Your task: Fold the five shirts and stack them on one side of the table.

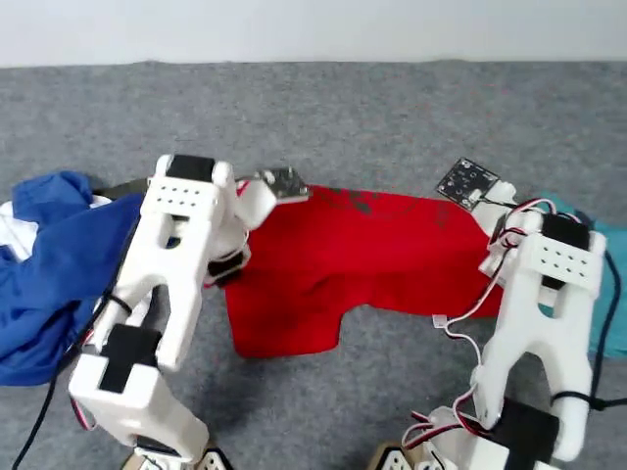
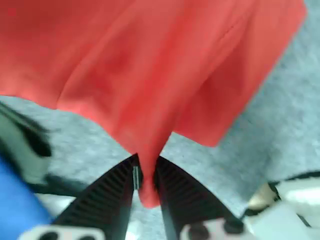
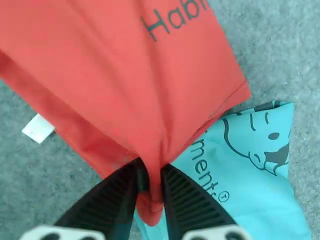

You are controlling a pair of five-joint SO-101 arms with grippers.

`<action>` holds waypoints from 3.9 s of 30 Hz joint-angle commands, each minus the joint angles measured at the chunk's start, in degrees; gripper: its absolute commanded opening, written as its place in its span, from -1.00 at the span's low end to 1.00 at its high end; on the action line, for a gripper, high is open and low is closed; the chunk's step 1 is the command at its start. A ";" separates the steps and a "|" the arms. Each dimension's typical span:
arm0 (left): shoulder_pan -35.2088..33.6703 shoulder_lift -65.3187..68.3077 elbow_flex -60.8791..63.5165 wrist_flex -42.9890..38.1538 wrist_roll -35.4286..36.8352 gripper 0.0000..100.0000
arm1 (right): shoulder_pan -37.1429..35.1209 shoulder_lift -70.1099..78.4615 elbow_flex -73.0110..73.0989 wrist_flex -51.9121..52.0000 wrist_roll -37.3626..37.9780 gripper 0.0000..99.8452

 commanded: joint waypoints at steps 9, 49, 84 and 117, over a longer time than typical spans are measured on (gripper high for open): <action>4.04 -7.38 14.02 1.49 -4.04 -0.97 | 3.21 -4.79 -3.43 6.73 6.51 -0.97; 5.98 -18.29 8.92 1.76 14.95 -0.49 | 1.27 -9.01 -3.78 3.74 -6.15 -0.51; -27.60 -2.90 -14.55 -4.40 25.76 -0.96 | -32.75 5.14 -16.44 27.21 -35.52 -0.94; -57.76 -2.90 -19.21 0.35 17.41 -0.96 | -59.74 29.76 -19.25 22.29 -40.97 -0.94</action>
